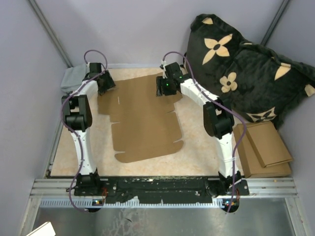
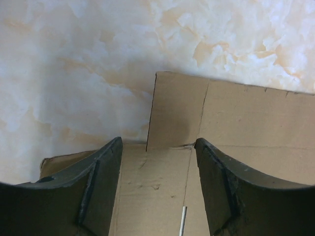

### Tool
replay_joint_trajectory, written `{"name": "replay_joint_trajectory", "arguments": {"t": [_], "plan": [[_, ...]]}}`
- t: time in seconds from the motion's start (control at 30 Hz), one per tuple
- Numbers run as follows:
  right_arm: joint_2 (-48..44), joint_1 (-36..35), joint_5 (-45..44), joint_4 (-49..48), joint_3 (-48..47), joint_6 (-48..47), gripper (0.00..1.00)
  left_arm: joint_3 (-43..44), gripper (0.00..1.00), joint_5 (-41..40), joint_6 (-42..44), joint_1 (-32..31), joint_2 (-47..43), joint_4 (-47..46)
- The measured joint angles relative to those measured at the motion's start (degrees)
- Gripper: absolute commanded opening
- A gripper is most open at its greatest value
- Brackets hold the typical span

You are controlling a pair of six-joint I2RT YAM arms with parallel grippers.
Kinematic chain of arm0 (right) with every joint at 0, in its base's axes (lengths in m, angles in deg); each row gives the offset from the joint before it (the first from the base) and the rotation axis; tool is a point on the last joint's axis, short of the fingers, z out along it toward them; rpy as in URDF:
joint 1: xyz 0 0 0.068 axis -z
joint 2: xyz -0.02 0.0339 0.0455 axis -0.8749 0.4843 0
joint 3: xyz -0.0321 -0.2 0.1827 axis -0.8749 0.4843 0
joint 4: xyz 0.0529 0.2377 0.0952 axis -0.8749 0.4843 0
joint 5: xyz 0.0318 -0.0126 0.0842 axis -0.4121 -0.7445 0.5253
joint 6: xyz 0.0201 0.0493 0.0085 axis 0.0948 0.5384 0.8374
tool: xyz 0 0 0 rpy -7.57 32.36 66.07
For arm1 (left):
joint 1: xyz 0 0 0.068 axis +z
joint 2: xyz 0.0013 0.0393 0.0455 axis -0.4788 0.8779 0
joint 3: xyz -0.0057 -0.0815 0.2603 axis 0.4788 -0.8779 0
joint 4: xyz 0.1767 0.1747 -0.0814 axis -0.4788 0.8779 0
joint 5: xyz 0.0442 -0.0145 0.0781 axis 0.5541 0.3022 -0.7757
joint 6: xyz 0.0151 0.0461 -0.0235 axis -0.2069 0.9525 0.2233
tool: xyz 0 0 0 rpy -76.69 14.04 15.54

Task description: Fold the paper box

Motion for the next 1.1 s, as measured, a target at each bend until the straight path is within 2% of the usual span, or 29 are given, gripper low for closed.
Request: {"name": "replay_joint_trajectory", "arguments": {"t": [0.13, 0.37, 0.43, 0.63, 0.9, 1.1], "plan": [[0.0, -0.7, 1.0, 0.0, 0.8, 0.0, 0.54, 0.0, 0.51, 1.2, -0.6, 0.0, 0.8, -1.3], [-0.1, -2.1, 2.2, -0.4, 9.5, -0.4, 0.53, 0.0, 0.44, 2.8, -1.3, 0.0, 0.9, -4.4], [-1.3, -2.3, 2.5, -1.3, 11.9, -0.5, 0.53, 0.0, 0.36, 3.2, -1.4, 0.0, 0.9, -5.2], [-3.7, -2.5, 2.9, -0.9, 15.7, -0.5, 0.51, 0.0, 0.0, 5.2, -1.9, 0.0, 0.9, -6.4], [-7.0, -4.0, 1.8, -0.1, 20.6, -0.4, 0.51, -4.6, 0.0, 8.3, -1.4, 0.0, -1.5, -8.7], [-12.3, -5.2, 0.1, 2.5, 24.0, 0.3, 0.6, -12.0, 0.0, 9.2, 1.5, -0.5, -7.6, -6.6]]}}
